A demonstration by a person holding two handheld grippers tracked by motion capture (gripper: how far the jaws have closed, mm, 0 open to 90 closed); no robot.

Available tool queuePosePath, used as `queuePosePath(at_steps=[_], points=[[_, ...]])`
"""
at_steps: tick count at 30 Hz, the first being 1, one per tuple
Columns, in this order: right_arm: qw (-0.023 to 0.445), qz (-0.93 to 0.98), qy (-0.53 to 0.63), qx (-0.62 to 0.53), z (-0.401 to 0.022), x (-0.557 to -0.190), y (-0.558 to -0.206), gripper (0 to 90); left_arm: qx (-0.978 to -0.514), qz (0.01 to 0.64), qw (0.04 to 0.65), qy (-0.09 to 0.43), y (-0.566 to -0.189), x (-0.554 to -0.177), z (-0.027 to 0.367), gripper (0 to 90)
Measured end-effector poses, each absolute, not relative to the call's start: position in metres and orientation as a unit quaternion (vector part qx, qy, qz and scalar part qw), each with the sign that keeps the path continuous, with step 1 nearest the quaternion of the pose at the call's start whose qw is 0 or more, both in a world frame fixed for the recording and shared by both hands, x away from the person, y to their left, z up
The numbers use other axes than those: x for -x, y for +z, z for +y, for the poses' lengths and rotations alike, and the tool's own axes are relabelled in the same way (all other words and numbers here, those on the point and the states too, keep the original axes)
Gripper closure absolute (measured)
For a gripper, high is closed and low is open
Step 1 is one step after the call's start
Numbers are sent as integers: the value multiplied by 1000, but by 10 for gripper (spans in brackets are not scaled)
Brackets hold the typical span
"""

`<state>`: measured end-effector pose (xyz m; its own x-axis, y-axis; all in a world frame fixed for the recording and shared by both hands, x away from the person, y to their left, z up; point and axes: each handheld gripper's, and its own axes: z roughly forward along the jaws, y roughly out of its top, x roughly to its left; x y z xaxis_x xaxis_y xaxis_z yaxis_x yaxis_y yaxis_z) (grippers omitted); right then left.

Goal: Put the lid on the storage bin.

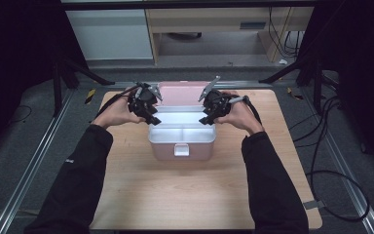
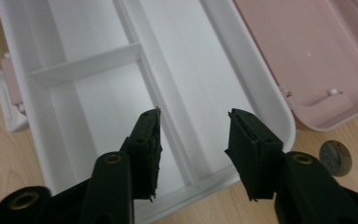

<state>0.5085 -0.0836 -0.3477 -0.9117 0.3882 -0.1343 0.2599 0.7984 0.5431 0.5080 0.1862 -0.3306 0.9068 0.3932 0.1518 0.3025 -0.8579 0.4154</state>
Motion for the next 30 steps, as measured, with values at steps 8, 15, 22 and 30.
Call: queuePosePath(at_steps=[8,15,22,30], points=[[177,906,298,-244,-108,-505,-337,468,-934,235,234,130,-325,-502,200,399],[189,866,325,-329,-134,-506,-341,399,-897,291,300,144,-333,-508,208,385],[206,834,360,-364,-143,-513,-346,299,-869,349,310,165,-342,-523,210,348],[218,817,365,-389,-136,-530,-359,267,-831,408,328,187,-353,-543,215,320]])
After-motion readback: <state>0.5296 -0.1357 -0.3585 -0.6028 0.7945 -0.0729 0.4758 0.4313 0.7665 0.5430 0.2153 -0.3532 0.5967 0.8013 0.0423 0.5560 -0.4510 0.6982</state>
